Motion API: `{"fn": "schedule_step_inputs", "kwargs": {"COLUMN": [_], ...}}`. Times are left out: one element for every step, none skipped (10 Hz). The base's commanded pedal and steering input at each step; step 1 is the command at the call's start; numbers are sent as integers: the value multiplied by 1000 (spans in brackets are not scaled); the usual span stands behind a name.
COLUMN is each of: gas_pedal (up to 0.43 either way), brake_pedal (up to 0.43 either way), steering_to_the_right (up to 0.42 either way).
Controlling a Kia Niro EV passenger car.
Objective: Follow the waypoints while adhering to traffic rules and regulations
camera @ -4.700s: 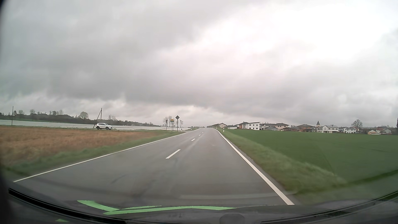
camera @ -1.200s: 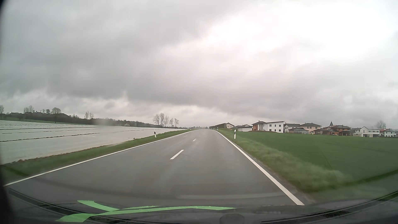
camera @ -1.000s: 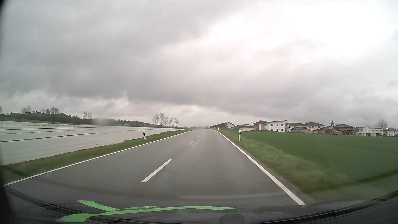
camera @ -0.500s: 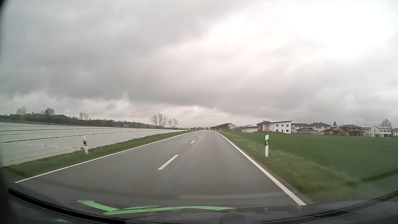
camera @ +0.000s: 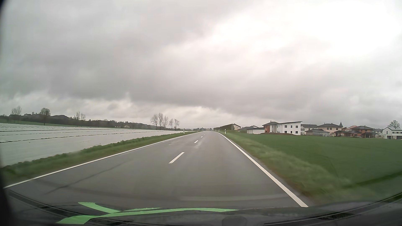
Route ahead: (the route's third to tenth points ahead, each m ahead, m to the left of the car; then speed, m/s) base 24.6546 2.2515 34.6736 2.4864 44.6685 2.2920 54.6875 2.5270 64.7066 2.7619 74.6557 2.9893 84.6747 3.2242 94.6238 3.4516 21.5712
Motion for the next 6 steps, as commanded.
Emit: {"fn": "schedule_step_inputs", "kwargs": {"gas_pedal": [130,138,157,169,169,177], "brake_pedal": [0,0,0,0,0,0], "steering_to_the_right": [-3,-3,-3,-3,-3,-3]}}
